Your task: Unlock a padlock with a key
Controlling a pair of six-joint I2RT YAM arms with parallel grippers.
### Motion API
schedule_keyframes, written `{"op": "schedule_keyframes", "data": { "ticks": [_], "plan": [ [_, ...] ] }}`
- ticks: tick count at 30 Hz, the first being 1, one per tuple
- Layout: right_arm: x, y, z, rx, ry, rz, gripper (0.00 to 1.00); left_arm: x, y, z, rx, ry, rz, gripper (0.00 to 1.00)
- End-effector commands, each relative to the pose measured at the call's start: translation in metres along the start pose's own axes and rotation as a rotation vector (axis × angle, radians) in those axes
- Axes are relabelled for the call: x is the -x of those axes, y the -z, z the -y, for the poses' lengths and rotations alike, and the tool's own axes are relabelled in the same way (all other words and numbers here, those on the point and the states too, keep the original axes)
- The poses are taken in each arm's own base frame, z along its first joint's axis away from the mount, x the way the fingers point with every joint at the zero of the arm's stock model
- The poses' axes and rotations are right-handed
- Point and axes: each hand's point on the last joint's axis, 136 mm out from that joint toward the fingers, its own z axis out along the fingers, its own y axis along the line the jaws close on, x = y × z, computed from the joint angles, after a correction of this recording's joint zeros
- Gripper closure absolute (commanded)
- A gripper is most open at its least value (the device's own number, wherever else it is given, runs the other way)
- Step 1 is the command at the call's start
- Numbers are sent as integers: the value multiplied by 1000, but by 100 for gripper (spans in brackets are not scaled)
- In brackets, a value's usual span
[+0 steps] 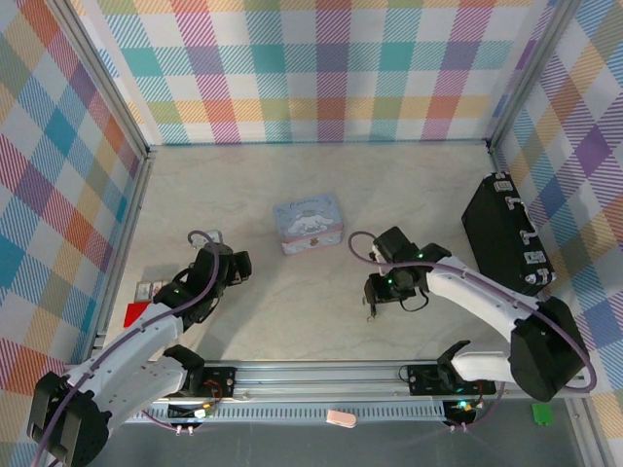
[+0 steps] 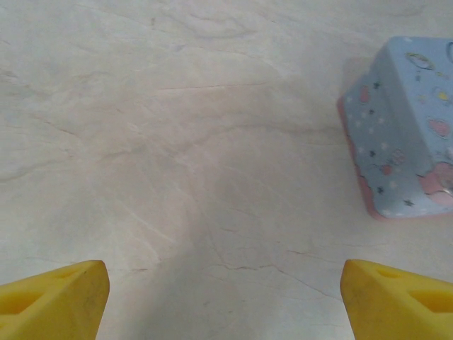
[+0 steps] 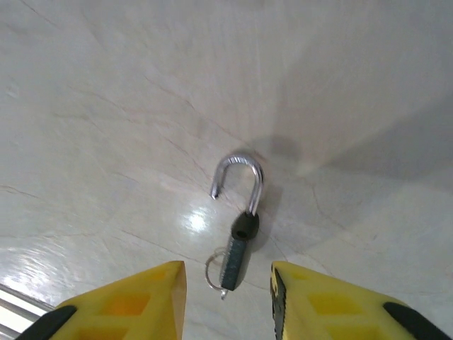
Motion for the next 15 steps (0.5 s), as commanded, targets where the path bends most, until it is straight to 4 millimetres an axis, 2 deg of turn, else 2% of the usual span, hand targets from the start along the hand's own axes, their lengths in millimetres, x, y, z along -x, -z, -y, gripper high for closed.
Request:
{"op": "schedule_keyframes", "data": {
  "ticks": [1, 2, 5, 7, 9, 11, 14, 15],
  "plan": [
    [39, 38, 3, -77, 97, 161, 63, 24, 7, -13, 106, 11, 76, 15],
    [53, 50, 7, -117, 121, 226, 62, 28, 7, -19, 145, 12, 93, 14],
    [99, 91, 16, -242, 160, 451, 49, 49, 11, -31, 254, 26, 156, 12],
    [128, 119, 15, -278, 169, 618, 39, 64, 13, -32, 301, 17, 193, 11],
    [149, 138, 11, -277, 189, 750, 32, 78, 15, -33, 332, 11, 231, 10],
    [163, 150, 6, -277, 220, 827, 28, 89, 17, -35, 364, 8, 267, 9],
    [177, 159, 13, -332, 217, 886, 19, 102, 18, -40, 421, -4, 303, 8],
    [181, 162, 18, -349, 204, 911, 14, 103, 14, -40, 435, -25, 297, 0]
  ]
}}
